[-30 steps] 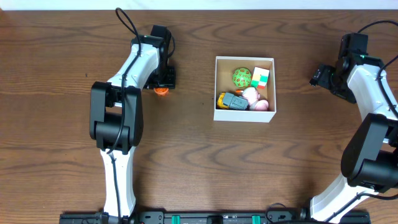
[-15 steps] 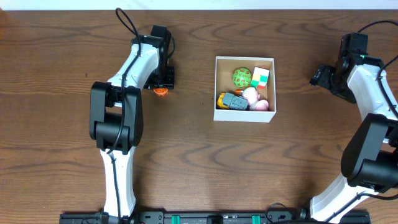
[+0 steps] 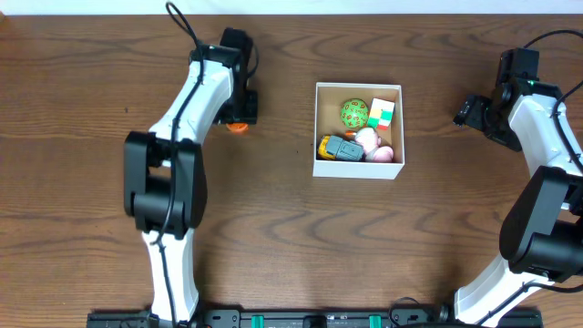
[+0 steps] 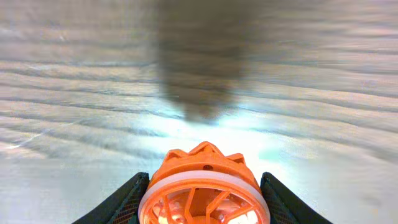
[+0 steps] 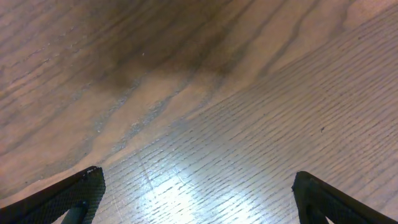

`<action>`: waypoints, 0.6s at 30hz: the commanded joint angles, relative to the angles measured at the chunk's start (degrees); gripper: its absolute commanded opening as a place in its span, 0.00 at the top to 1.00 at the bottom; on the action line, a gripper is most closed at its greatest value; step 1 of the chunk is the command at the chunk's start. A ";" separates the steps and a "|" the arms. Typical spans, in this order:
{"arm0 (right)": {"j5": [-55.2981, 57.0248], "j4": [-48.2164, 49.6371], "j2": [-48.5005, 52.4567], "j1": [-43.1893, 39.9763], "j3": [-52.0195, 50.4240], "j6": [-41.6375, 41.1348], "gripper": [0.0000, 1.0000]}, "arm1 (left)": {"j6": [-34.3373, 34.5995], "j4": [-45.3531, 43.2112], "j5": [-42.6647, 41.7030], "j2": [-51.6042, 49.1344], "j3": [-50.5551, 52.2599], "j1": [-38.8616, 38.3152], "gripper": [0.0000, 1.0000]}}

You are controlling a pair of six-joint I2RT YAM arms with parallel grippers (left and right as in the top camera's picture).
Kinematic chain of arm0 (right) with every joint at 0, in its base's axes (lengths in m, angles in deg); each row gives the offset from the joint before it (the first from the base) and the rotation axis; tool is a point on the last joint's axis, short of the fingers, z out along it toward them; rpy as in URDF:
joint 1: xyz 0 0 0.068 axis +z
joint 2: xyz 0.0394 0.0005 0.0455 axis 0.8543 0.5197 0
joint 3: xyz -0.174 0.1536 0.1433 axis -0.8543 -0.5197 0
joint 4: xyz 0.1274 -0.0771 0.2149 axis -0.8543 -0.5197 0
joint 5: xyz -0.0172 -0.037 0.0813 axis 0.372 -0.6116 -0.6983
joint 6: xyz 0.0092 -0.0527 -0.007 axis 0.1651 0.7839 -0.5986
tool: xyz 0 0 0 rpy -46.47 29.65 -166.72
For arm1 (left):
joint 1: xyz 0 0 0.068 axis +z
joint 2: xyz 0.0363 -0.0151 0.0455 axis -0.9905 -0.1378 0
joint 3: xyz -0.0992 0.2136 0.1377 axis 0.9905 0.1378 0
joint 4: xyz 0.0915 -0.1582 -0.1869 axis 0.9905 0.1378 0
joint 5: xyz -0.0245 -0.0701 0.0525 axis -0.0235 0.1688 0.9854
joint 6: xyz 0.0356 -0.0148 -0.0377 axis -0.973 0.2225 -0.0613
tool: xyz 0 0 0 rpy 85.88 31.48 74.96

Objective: Pack container
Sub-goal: 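Carry the orange toy over the box and lower it inside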

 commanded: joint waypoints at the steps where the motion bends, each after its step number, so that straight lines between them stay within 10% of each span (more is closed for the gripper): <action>1: 0.17 0.13 -1.33 -0.07 0.02 -1.01 0.01 | -0.35 0.37 0.20 6.95 -0.96 -4.28 0.54; 18: 0.17 0.13 -1.33 -0.07 0.02 -1.01 0.01 | -0.35 -8.09 0.26 12.41 -0.87 -27.52 0.53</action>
